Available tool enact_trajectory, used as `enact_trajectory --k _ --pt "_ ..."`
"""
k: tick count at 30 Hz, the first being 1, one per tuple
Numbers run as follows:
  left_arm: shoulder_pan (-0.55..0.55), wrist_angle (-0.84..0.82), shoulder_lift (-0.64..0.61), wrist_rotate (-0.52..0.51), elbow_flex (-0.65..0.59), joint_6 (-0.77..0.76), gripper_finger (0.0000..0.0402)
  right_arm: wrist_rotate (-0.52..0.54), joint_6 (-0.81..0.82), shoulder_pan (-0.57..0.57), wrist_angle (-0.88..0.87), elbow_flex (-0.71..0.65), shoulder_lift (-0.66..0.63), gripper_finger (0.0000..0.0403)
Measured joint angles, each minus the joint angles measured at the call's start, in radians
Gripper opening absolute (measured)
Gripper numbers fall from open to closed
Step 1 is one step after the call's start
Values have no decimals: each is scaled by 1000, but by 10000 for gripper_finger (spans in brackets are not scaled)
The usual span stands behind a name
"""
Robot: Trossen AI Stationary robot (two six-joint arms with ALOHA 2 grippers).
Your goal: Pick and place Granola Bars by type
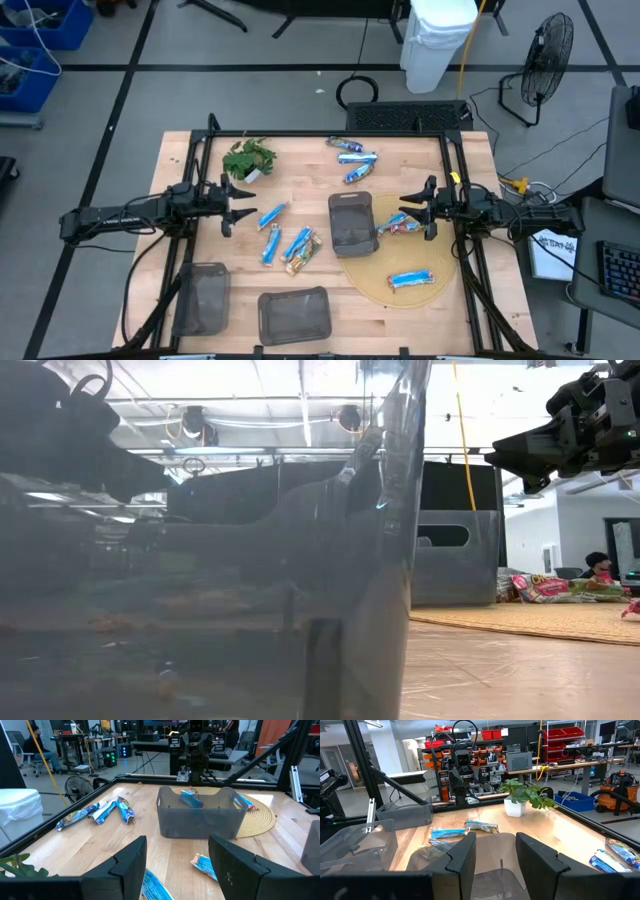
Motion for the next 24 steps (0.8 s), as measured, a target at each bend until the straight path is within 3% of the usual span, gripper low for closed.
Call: enact_trajectory --k 24 --pt "0 0 0 0 0 0 216 2 0 0 33 0 1 130"
